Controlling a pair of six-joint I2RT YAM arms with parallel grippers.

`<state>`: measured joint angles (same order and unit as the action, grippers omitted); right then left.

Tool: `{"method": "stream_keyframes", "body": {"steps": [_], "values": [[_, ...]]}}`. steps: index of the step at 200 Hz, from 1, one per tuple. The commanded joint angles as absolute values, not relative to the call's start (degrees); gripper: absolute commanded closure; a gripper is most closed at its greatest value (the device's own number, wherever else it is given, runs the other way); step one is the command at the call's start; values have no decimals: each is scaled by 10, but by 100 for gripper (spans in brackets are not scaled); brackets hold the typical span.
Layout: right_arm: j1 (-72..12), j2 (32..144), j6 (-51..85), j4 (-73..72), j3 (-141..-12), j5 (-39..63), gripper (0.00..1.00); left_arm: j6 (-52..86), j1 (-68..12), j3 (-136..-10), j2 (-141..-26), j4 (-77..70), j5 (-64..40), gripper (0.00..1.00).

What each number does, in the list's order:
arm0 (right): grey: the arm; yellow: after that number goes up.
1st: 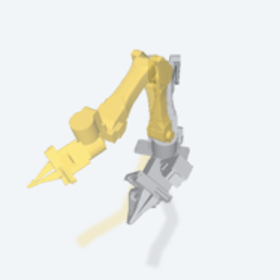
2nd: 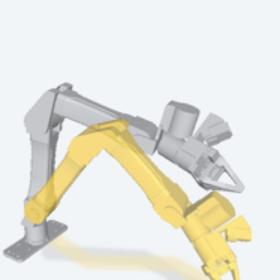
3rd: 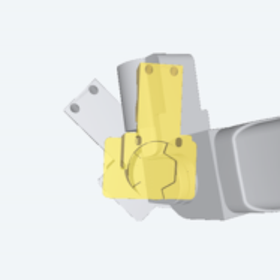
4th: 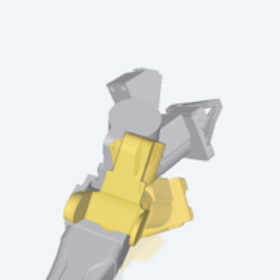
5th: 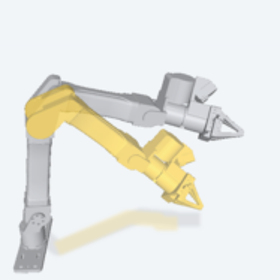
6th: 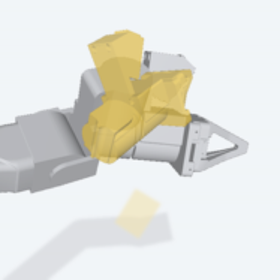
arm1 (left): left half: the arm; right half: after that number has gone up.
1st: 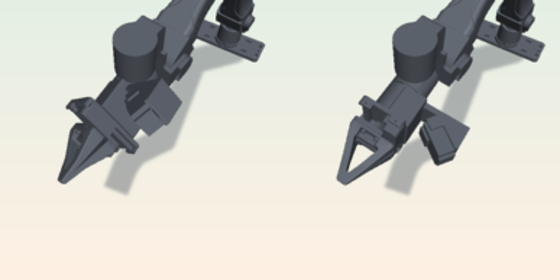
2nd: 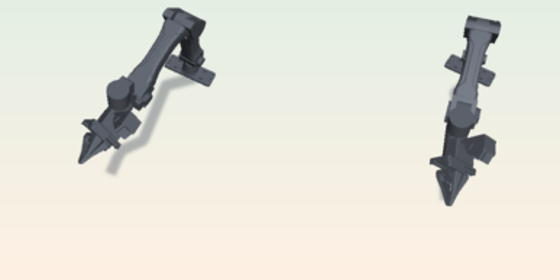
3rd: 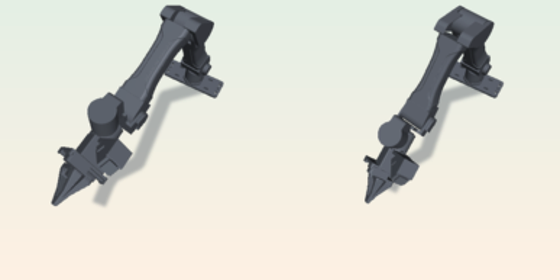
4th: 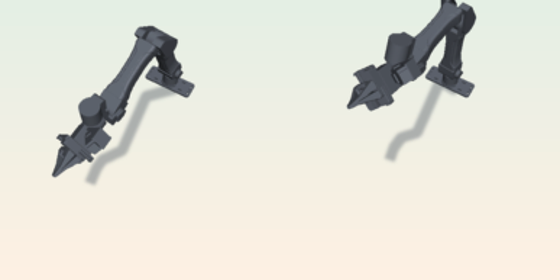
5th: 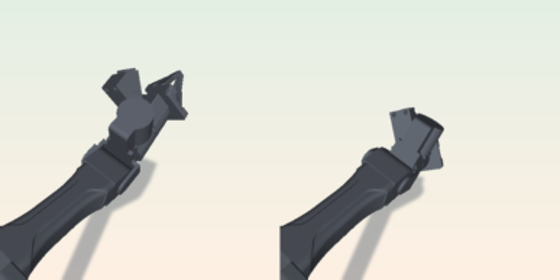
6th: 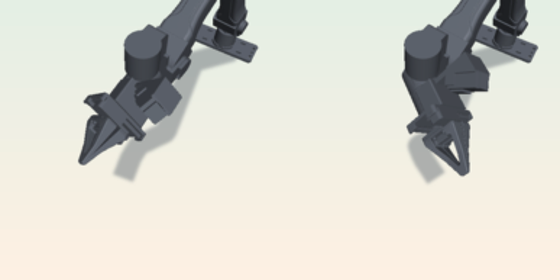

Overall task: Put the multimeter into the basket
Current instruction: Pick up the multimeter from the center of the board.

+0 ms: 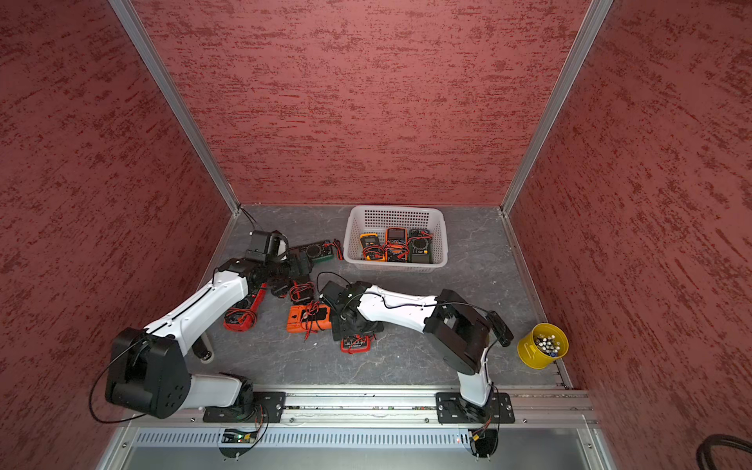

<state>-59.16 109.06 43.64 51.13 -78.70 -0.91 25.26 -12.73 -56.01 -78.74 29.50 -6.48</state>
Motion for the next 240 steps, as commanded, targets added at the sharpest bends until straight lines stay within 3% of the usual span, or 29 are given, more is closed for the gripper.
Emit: {"method": "stream_keyframes", "body": {"steps": [1, 51, 119, 240], "values": [[-594, 1118, 414, 502, -790, -15, 1, 261, -123, -551, -775, 282, -75, 0], [-585, 1101, 419, 432, -749, 33, 1, 261, -123, -551, -777, 284, -78, 0], [-584, 1194, 420, 517, -809, 4, 1, 262, -123, -554, -779, 287, -80, 0], [-545, 1234, 433, 505, -789, -3, 1, 268, -123, -558, -795, 276, -80, 0]]}}
